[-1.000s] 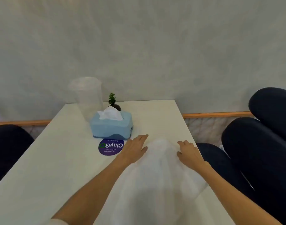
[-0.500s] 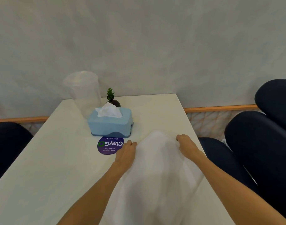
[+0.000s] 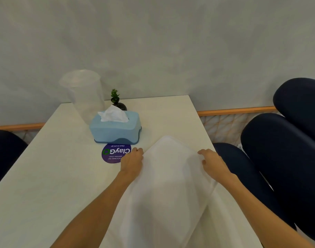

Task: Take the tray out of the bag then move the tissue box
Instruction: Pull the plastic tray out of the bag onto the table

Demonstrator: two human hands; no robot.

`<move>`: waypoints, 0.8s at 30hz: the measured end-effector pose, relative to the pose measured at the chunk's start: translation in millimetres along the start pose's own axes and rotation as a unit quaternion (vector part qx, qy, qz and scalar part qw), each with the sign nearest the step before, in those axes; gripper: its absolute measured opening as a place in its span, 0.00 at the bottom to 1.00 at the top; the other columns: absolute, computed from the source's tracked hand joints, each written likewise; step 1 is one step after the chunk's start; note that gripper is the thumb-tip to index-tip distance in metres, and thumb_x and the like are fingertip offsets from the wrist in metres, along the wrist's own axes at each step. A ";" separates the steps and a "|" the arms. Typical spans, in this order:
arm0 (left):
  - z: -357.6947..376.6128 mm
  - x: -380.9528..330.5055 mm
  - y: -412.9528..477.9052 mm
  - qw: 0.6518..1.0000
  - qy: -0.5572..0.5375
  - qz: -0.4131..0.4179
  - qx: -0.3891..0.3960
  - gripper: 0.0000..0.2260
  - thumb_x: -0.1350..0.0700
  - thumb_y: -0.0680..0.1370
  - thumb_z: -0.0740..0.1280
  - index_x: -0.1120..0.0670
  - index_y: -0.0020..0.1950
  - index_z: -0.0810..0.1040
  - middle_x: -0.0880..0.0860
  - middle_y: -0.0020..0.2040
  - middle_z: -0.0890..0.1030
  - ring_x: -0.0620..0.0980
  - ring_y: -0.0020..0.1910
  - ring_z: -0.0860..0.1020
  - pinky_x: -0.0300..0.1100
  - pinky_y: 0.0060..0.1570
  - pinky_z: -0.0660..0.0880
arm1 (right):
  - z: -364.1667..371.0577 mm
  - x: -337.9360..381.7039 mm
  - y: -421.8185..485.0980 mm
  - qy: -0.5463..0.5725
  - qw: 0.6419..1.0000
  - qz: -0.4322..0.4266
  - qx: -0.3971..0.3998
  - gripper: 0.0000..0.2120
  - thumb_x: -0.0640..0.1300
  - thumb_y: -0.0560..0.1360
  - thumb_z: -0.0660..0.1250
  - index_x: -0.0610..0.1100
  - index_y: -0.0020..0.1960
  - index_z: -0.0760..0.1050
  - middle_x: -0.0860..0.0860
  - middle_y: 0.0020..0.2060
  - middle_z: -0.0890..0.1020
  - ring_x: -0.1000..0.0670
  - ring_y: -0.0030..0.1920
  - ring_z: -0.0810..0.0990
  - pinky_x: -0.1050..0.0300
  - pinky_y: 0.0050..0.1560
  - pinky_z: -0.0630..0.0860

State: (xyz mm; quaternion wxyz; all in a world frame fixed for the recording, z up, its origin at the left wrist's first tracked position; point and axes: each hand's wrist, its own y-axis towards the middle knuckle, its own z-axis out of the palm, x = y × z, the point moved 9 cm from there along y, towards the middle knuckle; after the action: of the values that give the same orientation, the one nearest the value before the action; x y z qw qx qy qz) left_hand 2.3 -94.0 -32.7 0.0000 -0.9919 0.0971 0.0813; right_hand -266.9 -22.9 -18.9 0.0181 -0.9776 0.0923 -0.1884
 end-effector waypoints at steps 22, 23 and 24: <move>-15.7 43.6 -54.8 0.996 -0.040 -0.078 -0.006 0.11 0.53 0.80 0.64 0.58 0.56 0.78 0.56 0.51 0.83 0.54 0.46 0.80 0.43 0.43 0.76 | 31.4 -18.7 -103.3 0.213 0.953 0.216 0.002 0.23 0.32 0.76 0.62 0.39 0.70 0.60 0.37 0.61 0.70 0.43 0.51 0.74 0.45 0.56 0.79; -16.6 45.1 -56.7 0.995 -0.039 -0.087 -0.007 0.10 0.53 0.79 0.64 0.58 0.55 0.78 0.56 0.51 0.83 0.53 0.45 0.80 0.43 0.42 0.75 | 30.9 -18.7 -100.5 0.216 0.953 0.210 -0.003 0.24 0.32 0.76 0.62 0.39 0.70 0.60 0.37 0.60 0.72 0.41 0.53 0.76 0.43 0.58 0.78; -16.7 47.4 -57.9 0.994 -0.044 -0.097 -0.007 0.10 0.53 0.79 0.64 0.58 0.55 0.78 0.56 0.50 0.83 0.53 0.43 0.79 0.43 0.41 0.74 | 29.0 -18.8 -96.8 0.220 0.954 0.205 -0.014 0.24 0.31 0.76 0.62 0.39 0.70 0.61 0.36 0.59 0.74 0.39 0.55 0.77 0.42 0.59 0.78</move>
State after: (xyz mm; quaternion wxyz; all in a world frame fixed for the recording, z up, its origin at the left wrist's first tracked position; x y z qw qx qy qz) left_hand 62.1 -46.6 -24.7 0.0057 -0.9921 0.0000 0.1253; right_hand -256.5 75.8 -45.8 0.0219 -0.8721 0.2949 -0.3900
